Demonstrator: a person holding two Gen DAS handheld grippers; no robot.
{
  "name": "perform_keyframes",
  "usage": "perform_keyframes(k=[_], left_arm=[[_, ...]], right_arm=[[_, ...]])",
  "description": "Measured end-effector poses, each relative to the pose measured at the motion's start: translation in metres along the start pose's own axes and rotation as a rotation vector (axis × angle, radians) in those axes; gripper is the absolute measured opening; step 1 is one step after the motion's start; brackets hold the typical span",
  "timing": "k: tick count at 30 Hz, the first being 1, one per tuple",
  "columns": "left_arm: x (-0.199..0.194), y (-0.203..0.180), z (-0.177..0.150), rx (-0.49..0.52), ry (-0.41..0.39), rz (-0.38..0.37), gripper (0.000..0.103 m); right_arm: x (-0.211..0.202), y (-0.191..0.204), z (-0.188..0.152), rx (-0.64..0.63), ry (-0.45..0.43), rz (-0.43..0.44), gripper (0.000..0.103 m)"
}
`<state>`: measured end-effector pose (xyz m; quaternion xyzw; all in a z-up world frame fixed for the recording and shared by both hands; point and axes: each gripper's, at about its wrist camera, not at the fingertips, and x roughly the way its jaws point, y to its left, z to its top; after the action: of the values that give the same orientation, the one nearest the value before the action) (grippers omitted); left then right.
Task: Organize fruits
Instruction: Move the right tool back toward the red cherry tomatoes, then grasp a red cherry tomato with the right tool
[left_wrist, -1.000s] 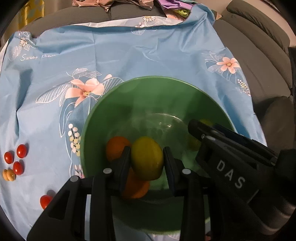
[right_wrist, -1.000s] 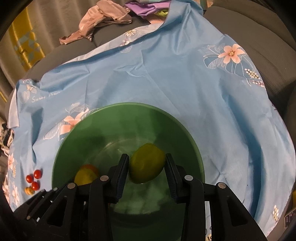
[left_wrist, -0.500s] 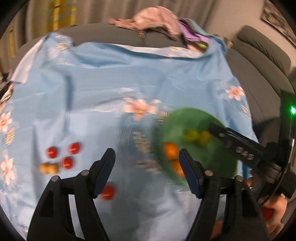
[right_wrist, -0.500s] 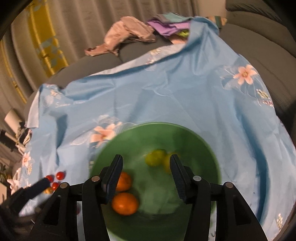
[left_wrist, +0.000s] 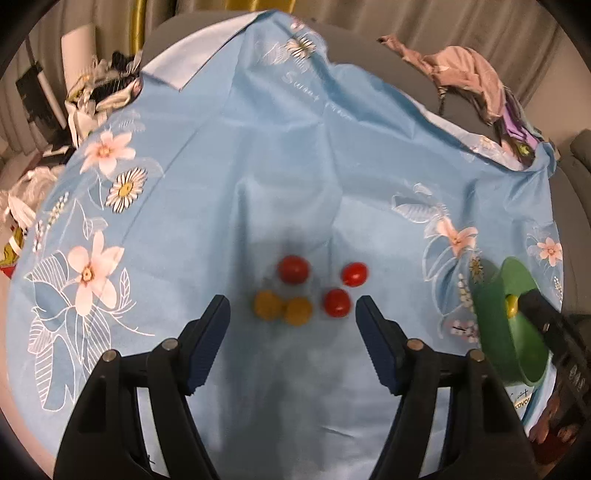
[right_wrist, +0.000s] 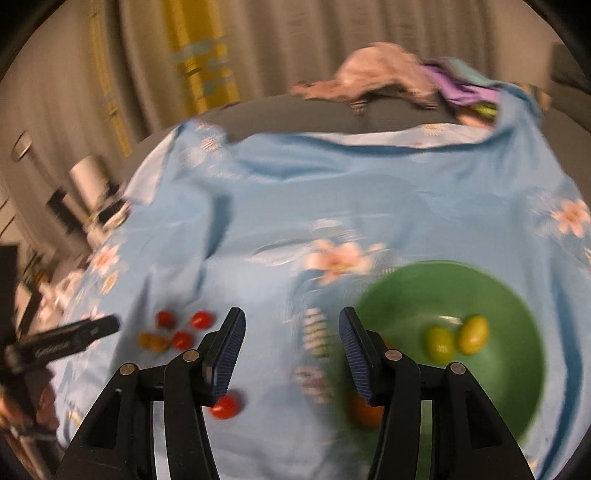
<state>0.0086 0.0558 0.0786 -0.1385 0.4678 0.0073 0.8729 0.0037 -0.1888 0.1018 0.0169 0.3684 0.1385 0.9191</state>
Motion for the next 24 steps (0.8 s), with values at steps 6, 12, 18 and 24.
perform_keyframes(k=[6, 12, 18, 24], left_arm=[[0.021, 0.010, 0.013, 0.002, 0.013, -0.048, 0.066], [0.052, 0.010, 0.025, -0.014, 0.077, -0.079, 0.057], [0.079, 0.009, 0.026, -0.004, 0.130, -0.046, 0.048], [0.088, 0.010, 0.025, 0.002, 0.134, -0.038, 0.040]], right_arm=[[0.034, 0.040, -0.021, -0.108, 0.157, 0.100, 0.053], [0.059, 0.053, -0.042, -0.139, 0.299, 0.110, 0.053], [0.069, 0.054, -0.054, -0.162, 0.354, 0.072, 0.053], [0.078, 0.059, -0.059, -0.189, 0.386, 0.049, 0.046]])
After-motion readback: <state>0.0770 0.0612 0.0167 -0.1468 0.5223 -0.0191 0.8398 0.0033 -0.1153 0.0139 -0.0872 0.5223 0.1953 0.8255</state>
